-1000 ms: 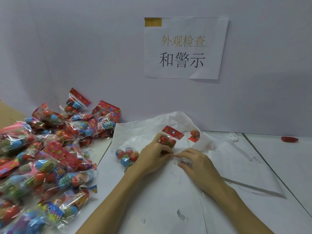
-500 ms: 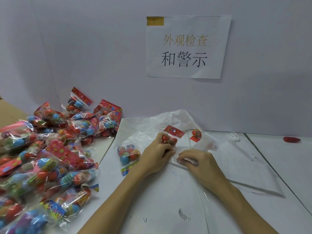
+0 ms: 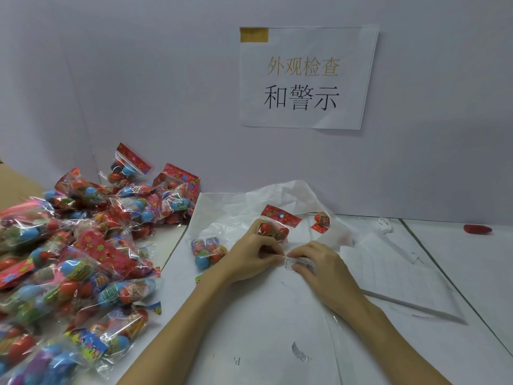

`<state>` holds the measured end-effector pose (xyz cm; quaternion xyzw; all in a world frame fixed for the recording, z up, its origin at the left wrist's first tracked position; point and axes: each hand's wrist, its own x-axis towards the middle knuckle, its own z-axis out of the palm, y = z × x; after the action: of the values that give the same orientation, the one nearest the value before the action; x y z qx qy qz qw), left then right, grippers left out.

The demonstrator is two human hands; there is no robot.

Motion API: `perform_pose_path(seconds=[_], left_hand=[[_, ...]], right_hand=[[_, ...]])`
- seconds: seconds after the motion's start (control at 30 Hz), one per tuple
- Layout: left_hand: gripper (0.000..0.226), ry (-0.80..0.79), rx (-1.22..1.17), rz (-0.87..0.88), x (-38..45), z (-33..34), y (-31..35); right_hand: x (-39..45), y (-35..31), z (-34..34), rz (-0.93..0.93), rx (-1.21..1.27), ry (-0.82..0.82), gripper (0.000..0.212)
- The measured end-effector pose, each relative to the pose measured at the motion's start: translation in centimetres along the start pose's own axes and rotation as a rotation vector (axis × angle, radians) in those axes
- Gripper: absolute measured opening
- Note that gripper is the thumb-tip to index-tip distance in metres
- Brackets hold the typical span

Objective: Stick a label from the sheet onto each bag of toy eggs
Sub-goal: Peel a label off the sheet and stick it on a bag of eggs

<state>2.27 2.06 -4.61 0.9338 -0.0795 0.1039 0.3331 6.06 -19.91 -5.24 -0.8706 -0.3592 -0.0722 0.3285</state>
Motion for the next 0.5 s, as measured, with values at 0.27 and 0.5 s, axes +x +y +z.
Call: perform_pose_path(seconds=[0.27,0.5], left_hand=[[0.010,0.001,-0.003,-0.013,0.4,0.2,0.0],[0.006,-0.002,-0.018,-0.032,0.4,0.3,0.0]], right_hand=[[-0.2,0.8,-1.4,0.055,0.240,0.008,0.023],[0.0,0.7,-0.8,0.043,0.159,-0.032,0.032]])
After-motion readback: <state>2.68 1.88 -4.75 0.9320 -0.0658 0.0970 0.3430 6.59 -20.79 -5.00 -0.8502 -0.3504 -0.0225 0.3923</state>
